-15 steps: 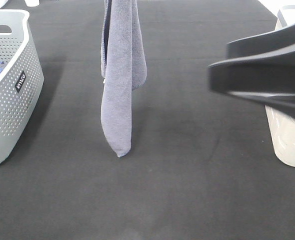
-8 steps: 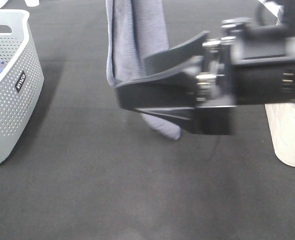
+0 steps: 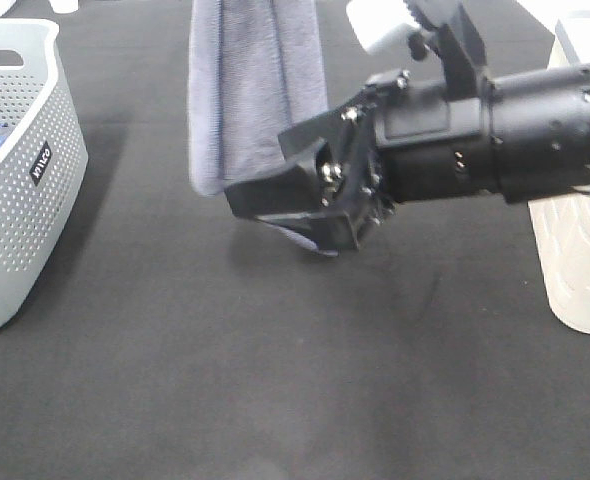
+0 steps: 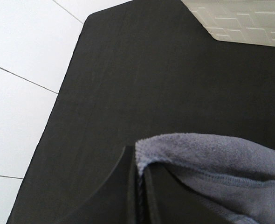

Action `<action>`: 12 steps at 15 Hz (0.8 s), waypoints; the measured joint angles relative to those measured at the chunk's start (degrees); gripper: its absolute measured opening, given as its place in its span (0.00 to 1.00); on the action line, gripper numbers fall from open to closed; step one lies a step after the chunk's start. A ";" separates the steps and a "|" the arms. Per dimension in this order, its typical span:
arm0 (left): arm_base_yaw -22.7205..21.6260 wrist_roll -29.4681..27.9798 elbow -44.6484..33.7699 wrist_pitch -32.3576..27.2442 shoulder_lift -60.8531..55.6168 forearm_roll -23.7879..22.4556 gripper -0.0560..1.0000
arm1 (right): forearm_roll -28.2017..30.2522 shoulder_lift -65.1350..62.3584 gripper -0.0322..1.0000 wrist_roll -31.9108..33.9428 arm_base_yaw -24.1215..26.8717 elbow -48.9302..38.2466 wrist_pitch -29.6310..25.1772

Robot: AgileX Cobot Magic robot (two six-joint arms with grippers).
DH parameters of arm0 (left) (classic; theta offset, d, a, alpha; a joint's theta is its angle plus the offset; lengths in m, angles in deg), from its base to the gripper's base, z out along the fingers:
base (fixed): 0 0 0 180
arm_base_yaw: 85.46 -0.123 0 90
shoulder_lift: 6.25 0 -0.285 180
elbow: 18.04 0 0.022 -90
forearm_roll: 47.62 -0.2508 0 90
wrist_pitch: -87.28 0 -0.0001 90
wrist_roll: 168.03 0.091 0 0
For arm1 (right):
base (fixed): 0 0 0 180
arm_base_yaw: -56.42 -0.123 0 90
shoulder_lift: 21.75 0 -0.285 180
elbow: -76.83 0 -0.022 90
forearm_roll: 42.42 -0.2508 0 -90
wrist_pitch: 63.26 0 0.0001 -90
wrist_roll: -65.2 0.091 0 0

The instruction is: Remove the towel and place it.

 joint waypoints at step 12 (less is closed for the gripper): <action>0.00 0.17 0.00 -0.23 0.00 -0.11 0.05 | 0.00 10.03 0.69 -1.20 -0.06 8.77 -0.23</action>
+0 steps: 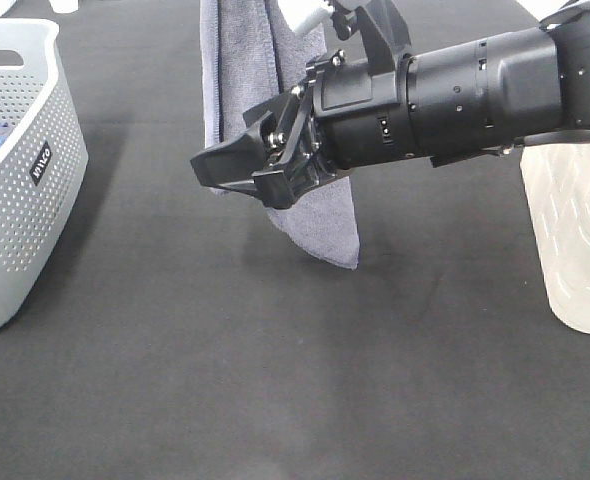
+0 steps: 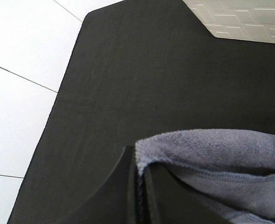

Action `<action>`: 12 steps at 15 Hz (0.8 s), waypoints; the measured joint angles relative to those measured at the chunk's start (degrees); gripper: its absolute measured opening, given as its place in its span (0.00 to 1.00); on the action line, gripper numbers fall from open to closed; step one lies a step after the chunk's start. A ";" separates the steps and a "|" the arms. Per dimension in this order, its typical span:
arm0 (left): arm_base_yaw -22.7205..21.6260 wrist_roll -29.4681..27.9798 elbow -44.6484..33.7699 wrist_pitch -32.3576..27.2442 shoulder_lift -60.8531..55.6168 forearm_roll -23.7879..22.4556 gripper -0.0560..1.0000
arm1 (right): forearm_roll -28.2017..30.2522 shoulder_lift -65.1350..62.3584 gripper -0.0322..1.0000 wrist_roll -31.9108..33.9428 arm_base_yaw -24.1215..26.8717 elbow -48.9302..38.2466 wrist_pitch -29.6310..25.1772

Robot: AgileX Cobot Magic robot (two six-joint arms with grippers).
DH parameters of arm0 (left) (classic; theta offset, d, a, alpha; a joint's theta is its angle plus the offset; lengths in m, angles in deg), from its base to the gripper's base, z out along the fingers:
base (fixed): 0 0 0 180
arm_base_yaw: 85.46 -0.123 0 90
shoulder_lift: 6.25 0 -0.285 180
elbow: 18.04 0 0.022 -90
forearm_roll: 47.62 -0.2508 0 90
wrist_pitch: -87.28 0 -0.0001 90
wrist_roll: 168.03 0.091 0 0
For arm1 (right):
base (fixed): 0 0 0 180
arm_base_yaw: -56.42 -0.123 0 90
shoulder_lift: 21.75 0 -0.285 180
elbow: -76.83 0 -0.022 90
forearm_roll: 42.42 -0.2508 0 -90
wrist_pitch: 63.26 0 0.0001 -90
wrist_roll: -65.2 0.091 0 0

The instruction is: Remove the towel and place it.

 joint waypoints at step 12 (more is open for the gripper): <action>0.00 0.00 0.00 -0.29 0.00 -1.15 0.05 | 7.10 0.00 0.69 12.55 0.00 0.00 5.90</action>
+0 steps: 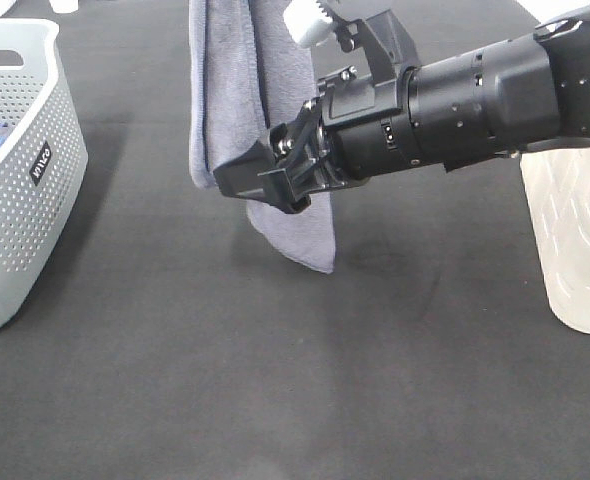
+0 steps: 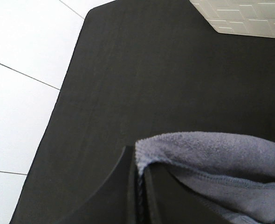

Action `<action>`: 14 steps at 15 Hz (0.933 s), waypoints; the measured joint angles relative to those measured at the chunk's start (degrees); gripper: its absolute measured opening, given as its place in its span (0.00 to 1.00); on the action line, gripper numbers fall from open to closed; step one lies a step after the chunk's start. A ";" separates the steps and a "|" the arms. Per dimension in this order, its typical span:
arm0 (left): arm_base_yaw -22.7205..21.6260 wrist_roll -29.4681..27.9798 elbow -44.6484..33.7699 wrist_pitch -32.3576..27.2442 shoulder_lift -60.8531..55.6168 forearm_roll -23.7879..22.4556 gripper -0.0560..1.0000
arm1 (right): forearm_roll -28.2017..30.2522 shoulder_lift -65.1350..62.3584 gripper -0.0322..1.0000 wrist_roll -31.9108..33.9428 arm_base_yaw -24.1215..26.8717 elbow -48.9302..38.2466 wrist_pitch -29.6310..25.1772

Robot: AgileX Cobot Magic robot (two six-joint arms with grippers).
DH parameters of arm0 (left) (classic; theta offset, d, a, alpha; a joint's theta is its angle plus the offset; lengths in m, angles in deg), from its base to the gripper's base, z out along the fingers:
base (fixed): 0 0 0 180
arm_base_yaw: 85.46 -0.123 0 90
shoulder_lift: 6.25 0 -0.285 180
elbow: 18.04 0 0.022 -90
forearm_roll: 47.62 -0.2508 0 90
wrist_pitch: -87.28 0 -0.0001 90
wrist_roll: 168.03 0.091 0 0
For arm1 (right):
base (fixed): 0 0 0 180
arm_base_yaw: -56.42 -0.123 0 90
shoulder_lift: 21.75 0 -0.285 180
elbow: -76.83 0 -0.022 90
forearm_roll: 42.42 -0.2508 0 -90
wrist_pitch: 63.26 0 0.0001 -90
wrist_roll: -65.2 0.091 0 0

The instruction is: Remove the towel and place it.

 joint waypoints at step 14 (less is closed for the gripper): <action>0.00 0.00 0.00 -1.15 0.00 1.09 0.05 | -7.16 5.33 0.41 -11.92 0.00 4.24 -0.74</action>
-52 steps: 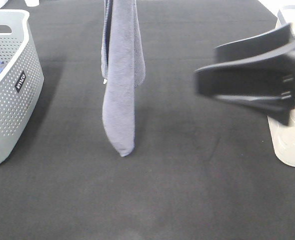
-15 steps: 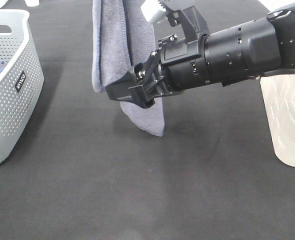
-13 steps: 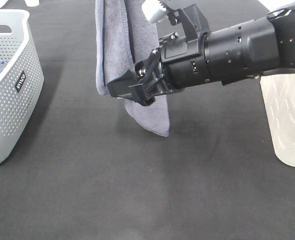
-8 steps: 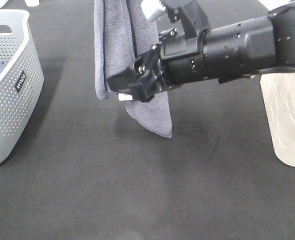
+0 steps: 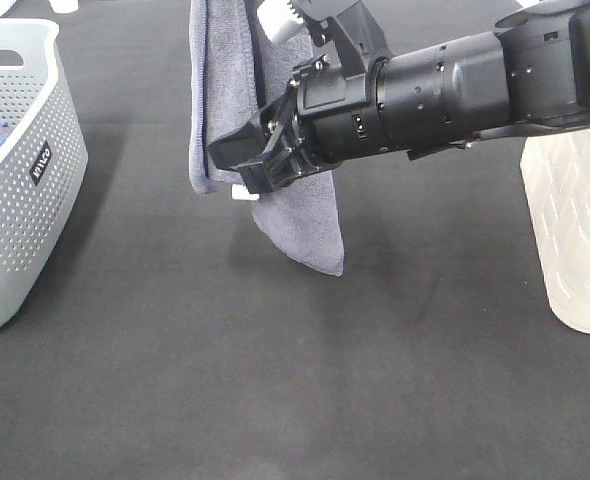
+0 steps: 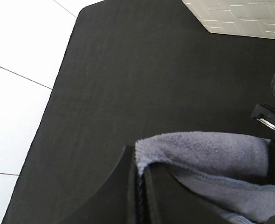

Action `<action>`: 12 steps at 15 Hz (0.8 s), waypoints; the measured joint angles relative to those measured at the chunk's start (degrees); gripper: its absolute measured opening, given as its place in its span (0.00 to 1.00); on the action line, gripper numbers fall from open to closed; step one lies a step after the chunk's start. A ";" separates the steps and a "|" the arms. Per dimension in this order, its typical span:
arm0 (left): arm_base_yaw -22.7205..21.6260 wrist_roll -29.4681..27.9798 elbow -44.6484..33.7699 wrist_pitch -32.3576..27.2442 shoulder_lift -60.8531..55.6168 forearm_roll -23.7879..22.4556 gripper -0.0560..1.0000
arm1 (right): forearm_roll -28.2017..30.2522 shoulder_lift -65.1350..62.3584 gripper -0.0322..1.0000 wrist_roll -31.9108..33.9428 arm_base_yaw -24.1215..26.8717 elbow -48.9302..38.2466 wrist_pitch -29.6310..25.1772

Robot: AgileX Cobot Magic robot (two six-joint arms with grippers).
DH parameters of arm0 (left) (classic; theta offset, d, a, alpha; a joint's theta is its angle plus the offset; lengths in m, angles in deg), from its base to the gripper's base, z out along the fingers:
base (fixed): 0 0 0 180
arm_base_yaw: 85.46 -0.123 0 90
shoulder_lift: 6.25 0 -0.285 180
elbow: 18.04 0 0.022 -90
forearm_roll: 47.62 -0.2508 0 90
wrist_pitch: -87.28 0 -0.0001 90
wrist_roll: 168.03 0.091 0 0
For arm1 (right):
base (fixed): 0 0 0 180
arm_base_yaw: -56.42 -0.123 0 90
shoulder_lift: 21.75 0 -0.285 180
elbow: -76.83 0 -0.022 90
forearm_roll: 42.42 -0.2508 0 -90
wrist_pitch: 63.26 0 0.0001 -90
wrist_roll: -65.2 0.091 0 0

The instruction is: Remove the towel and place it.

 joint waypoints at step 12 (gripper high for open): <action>0.00 0.00 0.11 -0.06 1.26 -0.40 0.05 | 22.46 -2.92 0.03 29.45 0.00 -1.15 -2.75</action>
